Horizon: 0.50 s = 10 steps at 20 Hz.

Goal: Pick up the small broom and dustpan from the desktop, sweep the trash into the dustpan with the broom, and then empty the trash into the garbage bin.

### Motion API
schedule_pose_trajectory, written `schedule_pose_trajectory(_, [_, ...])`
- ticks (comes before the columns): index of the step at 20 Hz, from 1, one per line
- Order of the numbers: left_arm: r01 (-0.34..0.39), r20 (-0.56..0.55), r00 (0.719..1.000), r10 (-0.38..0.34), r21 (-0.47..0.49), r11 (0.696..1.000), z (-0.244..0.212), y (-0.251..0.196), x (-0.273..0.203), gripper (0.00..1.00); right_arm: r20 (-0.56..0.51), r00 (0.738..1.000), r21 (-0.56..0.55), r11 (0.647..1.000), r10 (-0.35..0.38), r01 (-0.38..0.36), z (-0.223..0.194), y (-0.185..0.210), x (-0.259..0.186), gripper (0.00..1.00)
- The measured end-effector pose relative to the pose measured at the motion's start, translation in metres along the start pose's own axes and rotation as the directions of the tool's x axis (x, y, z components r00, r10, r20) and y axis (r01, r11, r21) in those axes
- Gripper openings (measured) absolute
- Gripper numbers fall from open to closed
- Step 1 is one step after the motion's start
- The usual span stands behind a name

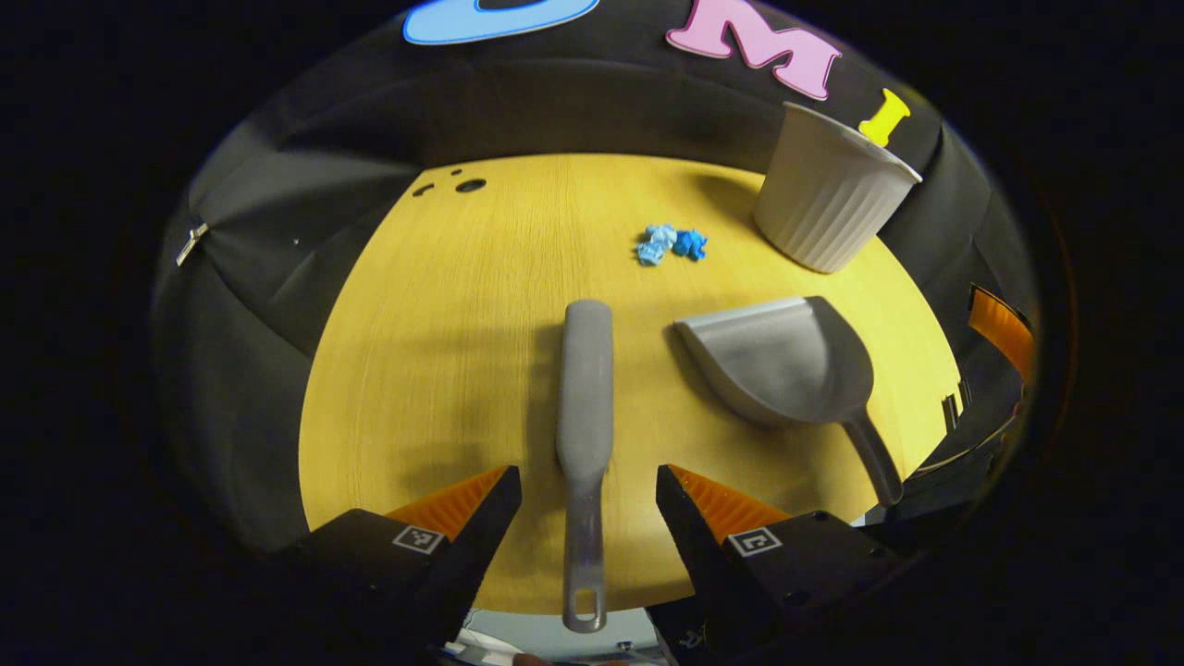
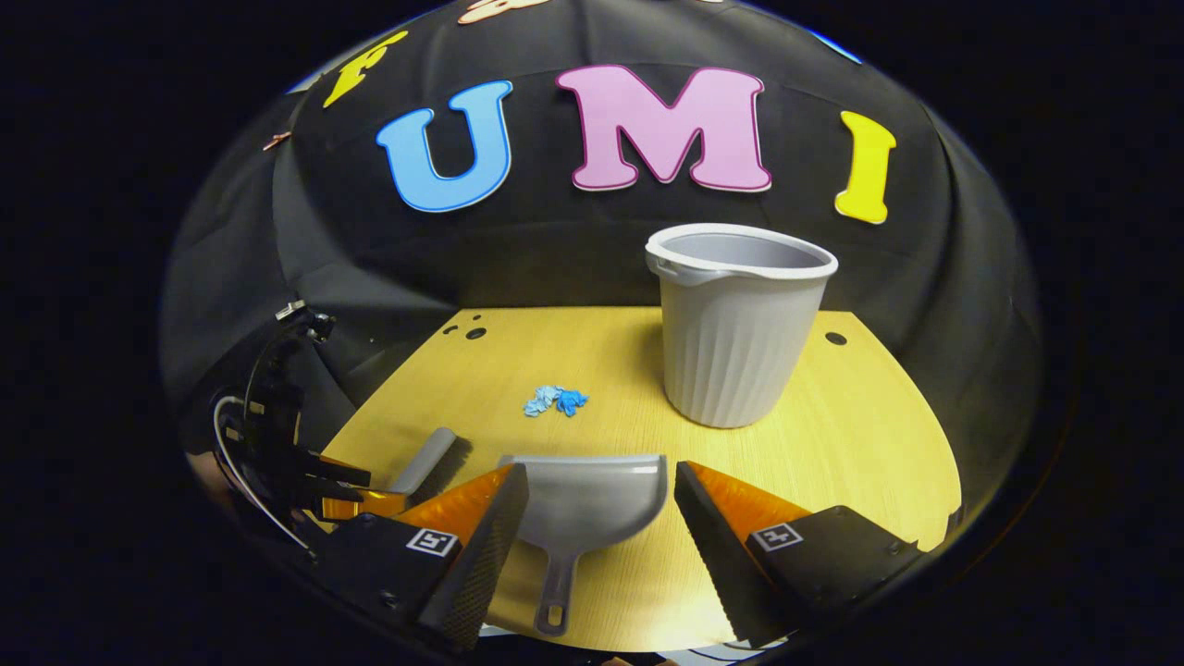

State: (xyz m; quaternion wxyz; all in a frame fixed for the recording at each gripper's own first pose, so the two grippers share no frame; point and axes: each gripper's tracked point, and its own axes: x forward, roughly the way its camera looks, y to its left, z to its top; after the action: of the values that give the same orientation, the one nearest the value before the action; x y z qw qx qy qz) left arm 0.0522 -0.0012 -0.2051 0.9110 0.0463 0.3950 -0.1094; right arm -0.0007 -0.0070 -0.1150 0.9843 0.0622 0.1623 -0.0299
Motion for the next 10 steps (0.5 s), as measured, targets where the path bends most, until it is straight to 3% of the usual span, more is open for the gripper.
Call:
schedule_pose_trajectory(3, [0.017, -0.099, 0.995, -0.015, 0.019, 1.000, -0.015, 0.005, 0.015, 0.96, -0.048, 0.999, 0.034, 0.999, -0.011, 0.013, -0.016, -0.005, 0.000, 0.98])
schedule_pose_trajectory(10, [0.004, -0.254, 0.967, 0.015, 0.075, 0.997, -0.031, 0.009, 0.047, 0.93, -0.221, 0.974, 0.116, 0.993, 0.044, -0.019, -0.067, 0.012, 0.009, 0.98])
